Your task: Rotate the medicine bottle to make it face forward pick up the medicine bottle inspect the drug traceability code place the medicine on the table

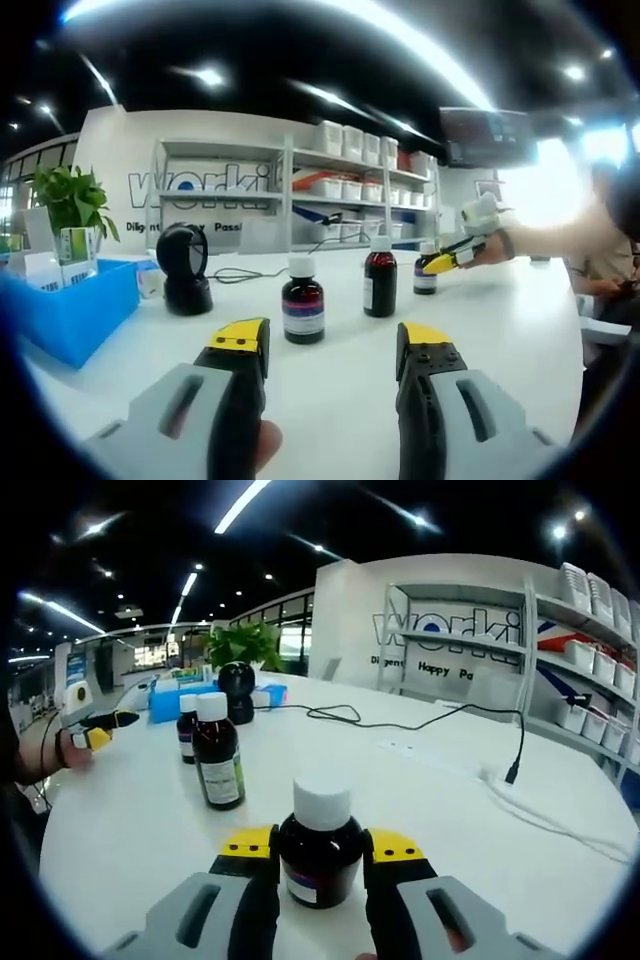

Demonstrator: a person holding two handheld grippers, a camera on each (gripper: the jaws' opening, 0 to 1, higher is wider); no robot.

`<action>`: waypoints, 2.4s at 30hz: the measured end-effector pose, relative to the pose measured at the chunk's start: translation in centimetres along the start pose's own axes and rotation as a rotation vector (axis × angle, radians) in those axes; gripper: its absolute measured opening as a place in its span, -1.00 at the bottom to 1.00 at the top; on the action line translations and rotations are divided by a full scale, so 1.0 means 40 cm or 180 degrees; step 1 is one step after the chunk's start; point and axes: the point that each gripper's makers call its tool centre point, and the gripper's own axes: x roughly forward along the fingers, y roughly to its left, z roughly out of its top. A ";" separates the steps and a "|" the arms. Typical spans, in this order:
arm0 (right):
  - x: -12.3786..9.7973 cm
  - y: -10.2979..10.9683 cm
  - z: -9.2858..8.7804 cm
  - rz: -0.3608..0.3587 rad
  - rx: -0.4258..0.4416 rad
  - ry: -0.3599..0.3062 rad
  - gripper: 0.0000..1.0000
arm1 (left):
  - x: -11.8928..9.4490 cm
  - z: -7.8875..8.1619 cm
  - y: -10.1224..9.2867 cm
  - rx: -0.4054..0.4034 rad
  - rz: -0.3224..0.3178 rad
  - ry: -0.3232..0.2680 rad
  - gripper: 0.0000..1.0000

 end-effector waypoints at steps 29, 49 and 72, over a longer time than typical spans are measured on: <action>-0.019 0.037 -0.008 -0.1260 0.0494 -0.0017 -0.44 | -0.003 0.003 -0.002 0.0011 0.0003 -0.0013 -0.16; -0.007 0.008 -0.005 -0.2143 0.0820 -0.0185 -0.44 | -0.002 0.005 -0.001 0.0021 -0.0026 -0.0028 -0.16; -0.008 0.033 0.037 -0.1292 0.0497 -0.0504 -0.04 | -0.001 0.004 0.004 0.0019 -0.0013 -0.0036 -0.16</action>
